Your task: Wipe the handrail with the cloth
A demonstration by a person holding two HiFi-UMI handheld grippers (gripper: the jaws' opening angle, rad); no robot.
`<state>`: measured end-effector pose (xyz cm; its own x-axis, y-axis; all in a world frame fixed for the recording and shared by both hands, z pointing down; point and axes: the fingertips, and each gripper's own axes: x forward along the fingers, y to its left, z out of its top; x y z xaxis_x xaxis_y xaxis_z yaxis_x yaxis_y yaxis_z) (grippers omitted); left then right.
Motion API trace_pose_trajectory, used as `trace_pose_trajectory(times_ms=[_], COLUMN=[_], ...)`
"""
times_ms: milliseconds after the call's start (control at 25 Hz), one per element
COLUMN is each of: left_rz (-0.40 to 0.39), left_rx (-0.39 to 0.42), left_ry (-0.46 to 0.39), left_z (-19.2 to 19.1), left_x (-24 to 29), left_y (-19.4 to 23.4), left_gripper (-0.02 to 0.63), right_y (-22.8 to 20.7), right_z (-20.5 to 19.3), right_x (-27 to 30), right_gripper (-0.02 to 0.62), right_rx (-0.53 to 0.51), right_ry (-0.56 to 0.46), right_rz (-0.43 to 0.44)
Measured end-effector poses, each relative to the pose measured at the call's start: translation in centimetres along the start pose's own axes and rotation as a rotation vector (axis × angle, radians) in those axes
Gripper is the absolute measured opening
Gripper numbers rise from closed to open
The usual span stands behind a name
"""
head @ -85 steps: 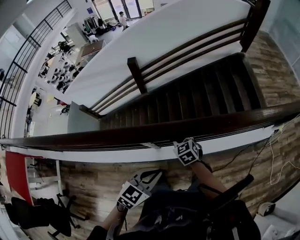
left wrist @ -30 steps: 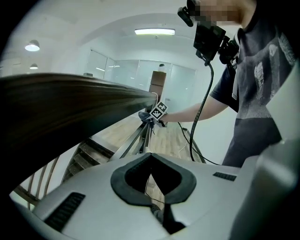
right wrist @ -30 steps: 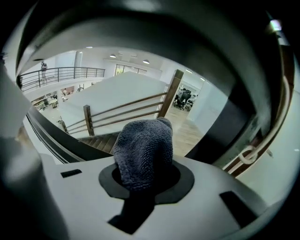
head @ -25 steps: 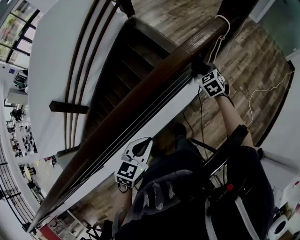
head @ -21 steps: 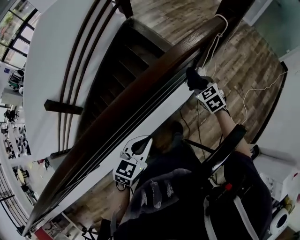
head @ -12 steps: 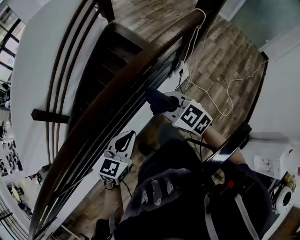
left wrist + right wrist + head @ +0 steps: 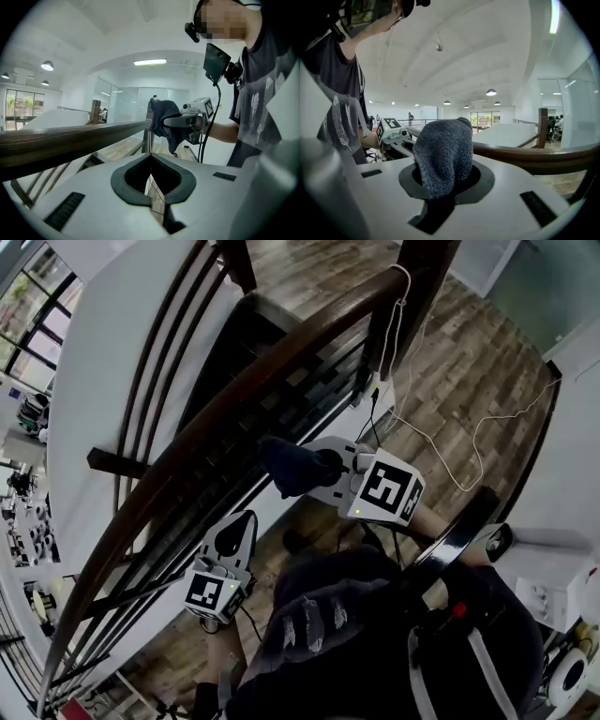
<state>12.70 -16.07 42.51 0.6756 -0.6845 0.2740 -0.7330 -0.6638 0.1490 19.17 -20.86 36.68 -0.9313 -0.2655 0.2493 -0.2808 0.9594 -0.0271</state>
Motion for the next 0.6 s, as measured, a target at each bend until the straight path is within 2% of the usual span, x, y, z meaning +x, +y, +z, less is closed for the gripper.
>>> trace_pose_trajectory(times_ms=[120,240,440,600], left_rz=[0.08,0.14,0.124,0.135], left_rx=[-0.054,-0.052,-0.03,-0.009], left_ry=[-0.011,-0.007,-0.013,0.02], left_z=[0.8,0.8,0.7,0.1], left_x=[0.6,1.3,3.0,2.1], left_y=[-3.3,-7.6,-15.2,-17.9], left_gripper=[0.006,0.006,0.006,0.006], right_y=[1.2,2.3,5.0,8.0], right_z=[-0.6,-2.3,-3.8,-4.4], right_x=[-4.3,-9.0,-14.3,-15.4], right_gripper=[0.067,0.067,0.067,0.067], right_rx=[0.059,0.139,0.263,0.257], right_ry=[-0.077,-0.134,-0.215,-0.215], right_rz=[0.052,0.113,0.242,0.297])
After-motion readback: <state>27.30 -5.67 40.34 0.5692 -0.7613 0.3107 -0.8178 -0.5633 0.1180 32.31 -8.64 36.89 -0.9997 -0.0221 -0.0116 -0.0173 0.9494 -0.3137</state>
